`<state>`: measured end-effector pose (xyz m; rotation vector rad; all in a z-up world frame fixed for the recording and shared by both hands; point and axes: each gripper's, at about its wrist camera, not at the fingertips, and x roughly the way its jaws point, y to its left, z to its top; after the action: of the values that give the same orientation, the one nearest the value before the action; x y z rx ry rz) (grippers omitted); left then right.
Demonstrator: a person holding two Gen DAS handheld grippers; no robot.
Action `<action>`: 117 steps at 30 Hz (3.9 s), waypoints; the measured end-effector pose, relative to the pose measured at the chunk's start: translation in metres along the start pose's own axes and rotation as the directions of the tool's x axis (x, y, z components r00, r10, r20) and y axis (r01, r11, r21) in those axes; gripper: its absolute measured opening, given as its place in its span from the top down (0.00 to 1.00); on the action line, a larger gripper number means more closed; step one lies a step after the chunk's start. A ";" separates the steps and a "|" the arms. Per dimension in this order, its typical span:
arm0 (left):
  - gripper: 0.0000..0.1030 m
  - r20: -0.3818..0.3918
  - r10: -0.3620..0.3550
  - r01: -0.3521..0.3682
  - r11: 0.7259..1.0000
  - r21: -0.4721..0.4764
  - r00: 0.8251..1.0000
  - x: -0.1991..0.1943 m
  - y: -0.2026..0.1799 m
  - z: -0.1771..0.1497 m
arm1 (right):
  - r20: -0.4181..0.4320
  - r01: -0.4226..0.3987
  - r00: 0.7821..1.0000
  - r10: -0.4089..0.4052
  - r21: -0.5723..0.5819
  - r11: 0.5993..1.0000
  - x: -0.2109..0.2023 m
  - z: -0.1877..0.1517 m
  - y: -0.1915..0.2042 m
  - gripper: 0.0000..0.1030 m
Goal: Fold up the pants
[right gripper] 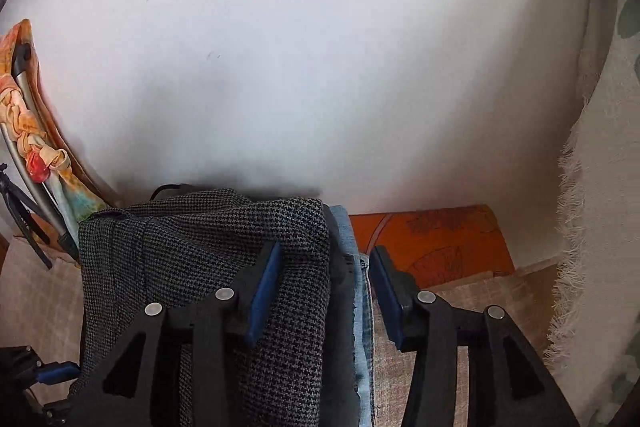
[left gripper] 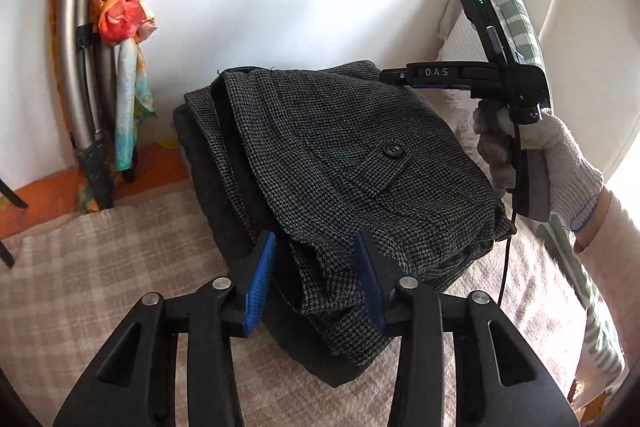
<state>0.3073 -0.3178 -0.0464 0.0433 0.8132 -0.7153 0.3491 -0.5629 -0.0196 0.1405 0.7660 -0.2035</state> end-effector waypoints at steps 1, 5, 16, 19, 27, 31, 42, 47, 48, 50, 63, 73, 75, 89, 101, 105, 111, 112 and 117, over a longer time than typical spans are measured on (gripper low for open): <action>0.55 0.002 0.006 -0.006 1.000 -0.005 1.000 -0.005 0.000 0.000 | 0.016 0.023 1.000 -0.023 -0.014 1.000 -0.010 -0.003 0.002 0.41; 0.36 0.012 0.043 -0.043 0.999 -0.020 0.999 -0.027 -0.004 -0.002 | 0.083 0.021 0.996 -0.022 0.006 1.000 -0.054 -0.019 0.007 0.10; 0.27 0.058 0.103 -0.101 0.994 -0.040 0.993 -0.083 -0.028 -0.022 | 0.134 0.057 0.989 -0.056 -0.002 0.998 -0.151 -0.095 0.036 0.00; 0.25 0.068 0.110 -0.108 0.994 -0.030 0.992 -0.098 -0.037 -0.031 | 0.123 0.035 0.992 -0.036 0.010 0.999 -0.167 -0.117 0.049 0.00; 0.22 0.083 0.145 -0.145 0.989 -0.001 0.986 -0.136 -0.057 -0.061 | 0.150 0.054 0.987 -0.054 0.006 0.999 -0.223 -0.165 0.082 0.00; 0.22 0.095 0.150 -0.150 0.989 -0.011 0.984 -0.155 -0.063 -0.078 | 0.165 0.039 0.985 -0.040 0.010 0.999 -0.248 -0.187 0.096 0.00; 0.19 0.124 0.190 -0.191 0.982 0.000 0.974 -0.198 -0.077 -0.125 | 0.205 0.044 0.978 -0.039 -0.019 0.999 -0.295 -0.243 0.134 0.00; 0.19 0.131 0.197 -0.198 0.980 -0.009 0.972 -0.207 -0.078 -0.141 | 0.212 0.058 0.976 -0.050 -0.031 0.998 -0.300 -0.260 0.145 0.00; 0.19 0.132 0.201 -0.202 0.979 -0.010 0.971 -0.208 -0.079 -0.144 | 0.213 0.056 0.976 -0.049 -0.027 0.998 -0.301 -0.263 0.146 0.00; 0.18 0.134 0.207 -0.207 0.978 -0.011 0.969 -0.209 -0.079 -0.147 | 0.211 0.048 0.977 -0.043 -0.018 0.999 -0.301 -0.267 0.148 0.00; 0.03 0.124 0.237 -0.237 0.971 -0.013 0.963 -0.209 -0.072 -0.163 | 0.187 0.050 0.981 -0.050 0.006 0.999 -0.293 -0.291 0.154 0.00; 0.03 0.090 0.266 -0.263 0.964 -0.035 0.960 -0.212 -0.063 -0.176 | 0.220 0.076 0.973 -0.071 -0.017 0.997 -0.298 -0.295 0.158 0.00; 0.03 0.090 0.277 -0.274 0.961 -0.039 0.957 -0.214 -0.062 -0.179 | 0.221 0.074 0.973 -0.068 -0.017 0.997 -0.298 -0.295 0.159 0.00; 0.03 0.071 0.306 -0.301 0.951 -0.071 0.949 -0.219 -0.050 -0.182 | 0.226 0.050 0.973 -0.047 -0.005 0.999 -0.297 -0.293 0.163 0.00; 0.03 0.074 0.304 -0.301 0.952 -0.056 0.950 -0.219 -0.052 -0.182 | 0.228 0.045 0.973 -0.044 0.003 0.999 -0.297 -0.292 0.162 0.00; 0.03 0.072 0.302 -0.298 0.953 -0.059 0.951 -0.219 -0.052 -0.182 | 0.230 0.041 0.972 -0.041 0.007 0.999 -0.297 -0.292 0.162 0.00; 0.03 0.076 0.302 -0.298 0.953 -0.056 0.950 -0.220 -0.054 -0.182 | 0.229 0.039 0.973 -0.041 0.011 0.999 -0.298 -0.292 0.163 0.00; 0.03 0.076 0.301 -0.297 0.953 -0.054 0.951 -0.220 -0.055 -0.182 | 0.229 0.040 0.973 -0.041 0.011 0.999 -0.298 -0.292 0.163 0.00; 0.03 0.079 0.300 -0.297 0.953 -0.050 0.951 -0.221 -0.056 -0.181 | 0.229 0.040 0.972 -0.042 0.014 0.999 -0.298 -0.292 0.163 0.00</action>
<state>0.0523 -0.1818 -0.0110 0.0992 0.7180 -0.4120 -0.0189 -0.3075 -0.0106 0.1079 0.5377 -0.2583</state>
